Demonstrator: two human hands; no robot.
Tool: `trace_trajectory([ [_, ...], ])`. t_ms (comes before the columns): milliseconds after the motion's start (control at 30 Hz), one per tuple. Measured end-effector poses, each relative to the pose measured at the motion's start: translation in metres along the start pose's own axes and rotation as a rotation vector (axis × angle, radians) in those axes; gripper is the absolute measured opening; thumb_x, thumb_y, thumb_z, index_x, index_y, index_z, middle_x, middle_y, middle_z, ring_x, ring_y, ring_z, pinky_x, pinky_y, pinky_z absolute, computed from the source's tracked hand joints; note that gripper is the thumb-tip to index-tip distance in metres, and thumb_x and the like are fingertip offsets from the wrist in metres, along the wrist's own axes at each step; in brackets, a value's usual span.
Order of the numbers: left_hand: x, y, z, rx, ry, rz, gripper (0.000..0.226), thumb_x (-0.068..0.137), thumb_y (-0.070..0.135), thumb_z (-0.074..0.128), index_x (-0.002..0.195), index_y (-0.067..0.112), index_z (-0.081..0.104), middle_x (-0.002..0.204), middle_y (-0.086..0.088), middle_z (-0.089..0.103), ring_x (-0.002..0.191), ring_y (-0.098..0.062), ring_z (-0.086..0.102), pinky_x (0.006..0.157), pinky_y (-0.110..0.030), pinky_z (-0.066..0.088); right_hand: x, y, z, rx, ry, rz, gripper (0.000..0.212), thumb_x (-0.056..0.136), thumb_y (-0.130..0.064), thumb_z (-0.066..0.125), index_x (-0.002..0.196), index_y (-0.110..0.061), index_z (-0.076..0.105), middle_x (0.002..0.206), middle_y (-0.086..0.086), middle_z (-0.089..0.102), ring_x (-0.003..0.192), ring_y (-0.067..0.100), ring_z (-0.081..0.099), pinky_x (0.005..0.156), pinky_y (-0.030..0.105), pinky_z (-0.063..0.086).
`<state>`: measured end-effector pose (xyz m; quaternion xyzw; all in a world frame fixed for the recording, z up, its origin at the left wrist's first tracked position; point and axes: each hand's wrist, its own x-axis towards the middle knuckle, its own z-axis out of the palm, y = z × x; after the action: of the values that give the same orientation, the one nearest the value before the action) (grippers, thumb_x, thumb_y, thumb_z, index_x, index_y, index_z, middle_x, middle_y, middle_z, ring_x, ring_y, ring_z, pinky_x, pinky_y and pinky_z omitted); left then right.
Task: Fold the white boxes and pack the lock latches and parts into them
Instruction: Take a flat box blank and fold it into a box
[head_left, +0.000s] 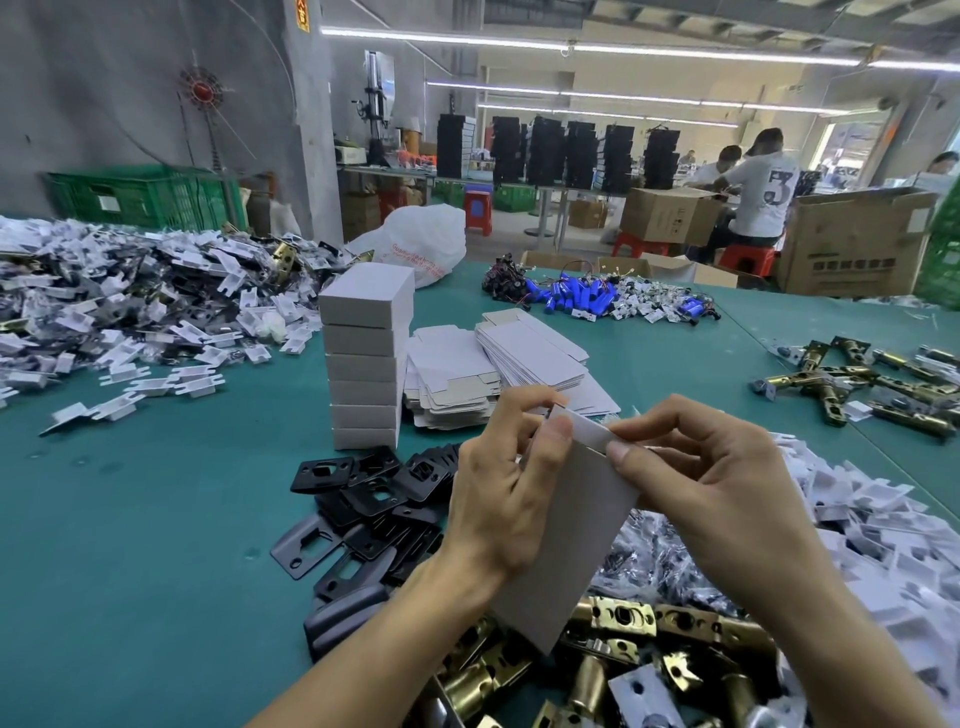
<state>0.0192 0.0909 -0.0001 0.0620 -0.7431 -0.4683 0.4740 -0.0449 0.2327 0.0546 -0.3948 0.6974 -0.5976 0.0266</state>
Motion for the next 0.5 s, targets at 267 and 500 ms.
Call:
trace_trajectory([
  [267,-0.005,0.0,0.0,0.021,-0.086,0.027,0.029,0.097,0.061,0.041,0.111,0.038,0.052,0.078,0.015,0.069,0.059,-0.004,0.058,0.05,-0.026,0.041,-0.004,-0.006,0.01,-0.005,0.073,-0.119,0.023,0.076,-0.039,0.073,0.069,-0.02,0.061,0.081,-0.004,0.075,0.072,0.011,0.074,0.063,0.032,0.059],
  [500,-0.007,0.0,0.001,0.087,-0.043,0.064,0.026,0.098,0.058,0.037,0.115,0.041,0.048,0.078,0.019,0.065,0.058,0.0,0.053,0.051,-0.027,0.04,-0.003,-0.002,0.012,-0.048,0.148,-0.191,0.01,0.082,-0.02,0.076,0.078,-0.02,0.067,0.074,-0.004,0.072,0.07,0.011,0.072,0.058,0.026,0.056],
])
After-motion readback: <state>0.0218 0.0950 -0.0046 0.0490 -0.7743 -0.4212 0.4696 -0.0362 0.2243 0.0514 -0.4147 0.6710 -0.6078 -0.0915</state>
